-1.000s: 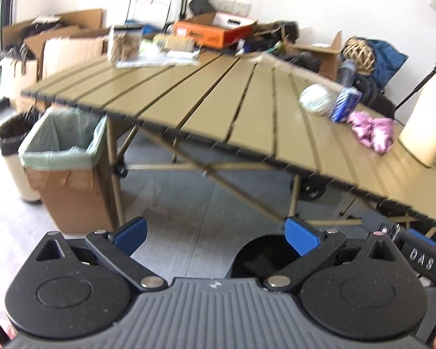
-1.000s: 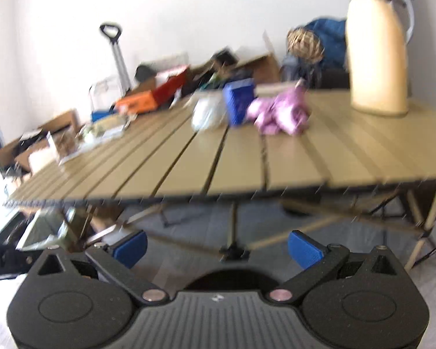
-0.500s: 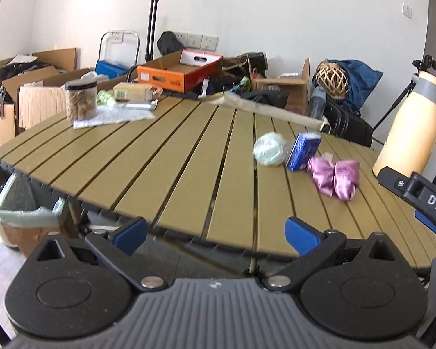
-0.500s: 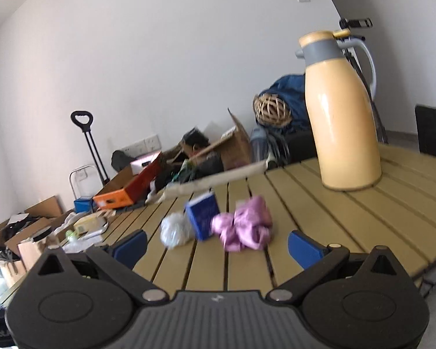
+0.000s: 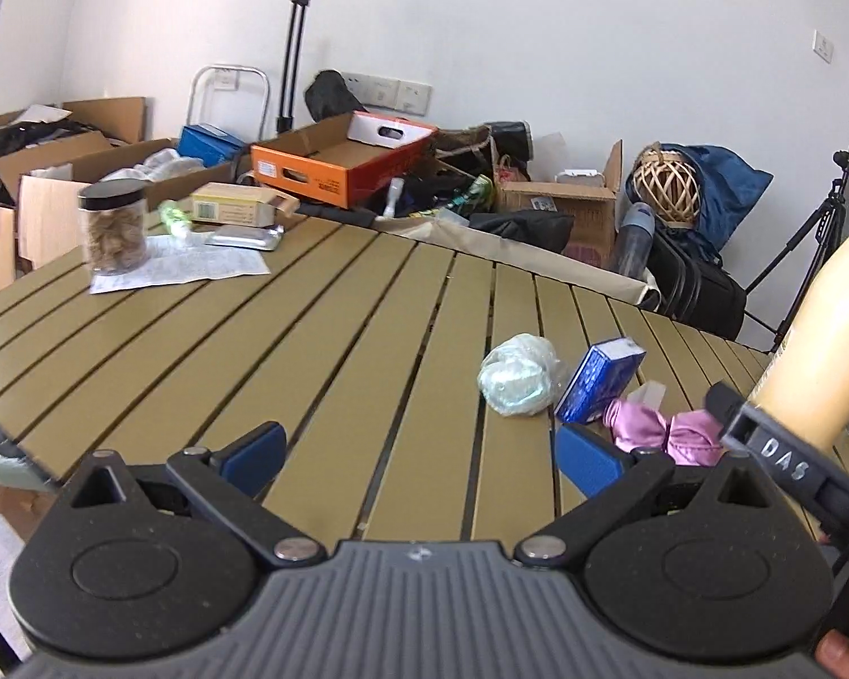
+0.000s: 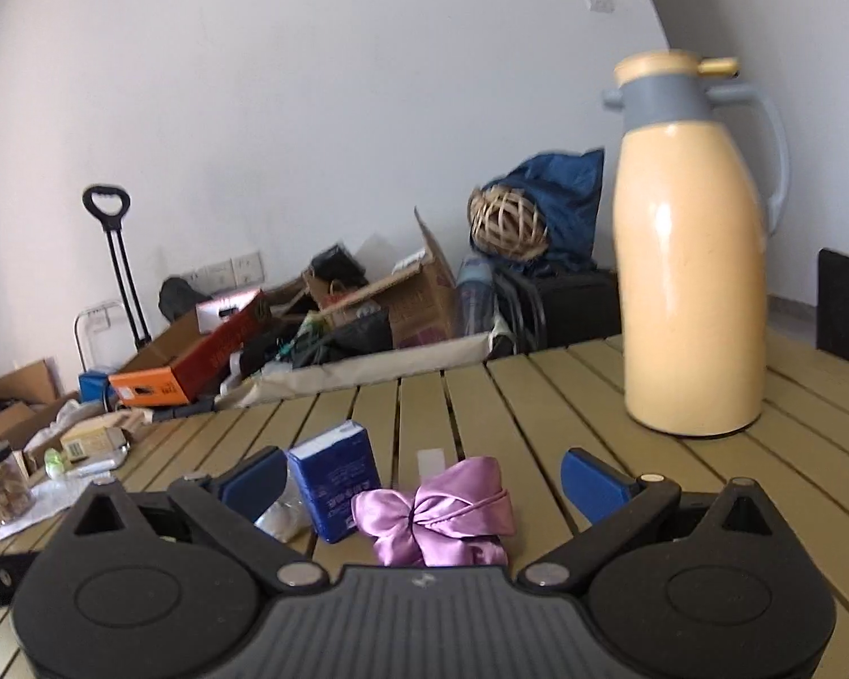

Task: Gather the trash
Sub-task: 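Move both grippers back up to the table toward the pink scrunchie, then close the right gripper on the pink scrunchie while the left grasps the plastic bag, then lift the pink scrunchie and plastic bag and carry both down toward the black bin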

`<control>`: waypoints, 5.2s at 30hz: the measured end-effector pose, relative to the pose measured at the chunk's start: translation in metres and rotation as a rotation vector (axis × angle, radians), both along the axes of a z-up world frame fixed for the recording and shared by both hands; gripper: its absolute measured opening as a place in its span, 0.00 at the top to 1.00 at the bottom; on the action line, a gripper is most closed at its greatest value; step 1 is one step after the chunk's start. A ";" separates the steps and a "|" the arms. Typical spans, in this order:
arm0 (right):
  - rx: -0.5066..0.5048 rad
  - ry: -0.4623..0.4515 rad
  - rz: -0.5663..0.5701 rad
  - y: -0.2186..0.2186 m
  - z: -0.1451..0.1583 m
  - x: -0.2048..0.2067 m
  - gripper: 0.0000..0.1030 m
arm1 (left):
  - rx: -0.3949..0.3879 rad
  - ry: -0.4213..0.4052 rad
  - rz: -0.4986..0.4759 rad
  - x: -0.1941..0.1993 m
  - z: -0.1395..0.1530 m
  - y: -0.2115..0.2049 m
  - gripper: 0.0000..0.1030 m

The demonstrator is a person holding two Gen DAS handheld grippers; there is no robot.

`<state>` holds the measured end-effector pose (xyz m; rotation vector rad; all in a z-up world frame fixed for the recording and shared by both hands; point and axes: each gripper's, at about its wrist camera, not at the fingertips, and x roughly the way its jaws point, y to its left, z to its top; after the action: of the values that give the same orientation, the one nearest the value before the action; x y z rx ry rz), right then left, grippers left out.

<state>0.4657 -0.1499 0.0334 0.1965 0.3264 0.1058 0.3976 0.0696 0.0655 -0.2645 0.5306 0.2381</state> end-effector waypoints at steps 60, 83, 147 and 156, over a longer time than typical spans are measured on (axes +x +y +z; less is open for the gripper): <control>0.185 0.150 -0.100 -0.085 -0.014 0.061 0.45 | 0.265 0.097 -0.147 0.171 -0.037 -0.045 0.00; 0.230 0.137 -0.117 -0.111 -0.015 0.051 0.45 | 0.131 0.172 -0.112 0.181 -0.061 -0.034 0.62; -0.114 0.194 0.255 -0.026 -0.068 -0.221 0.45 | 0.084 0.023 -0.201 -0.185 -0.052 -0.026 0.63; -0.170 0.309 0.290 -0.017 -0.103 -0.232 0.45 | 0.086 0.134 -0.233 -0.195 -0.105 -0.027 0.63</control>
<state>0.2336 -0.1669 -0.0692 -0.0057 0.6687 0.3349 0.2024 0.0425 -0.0400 -0.1016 0.6766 0.0524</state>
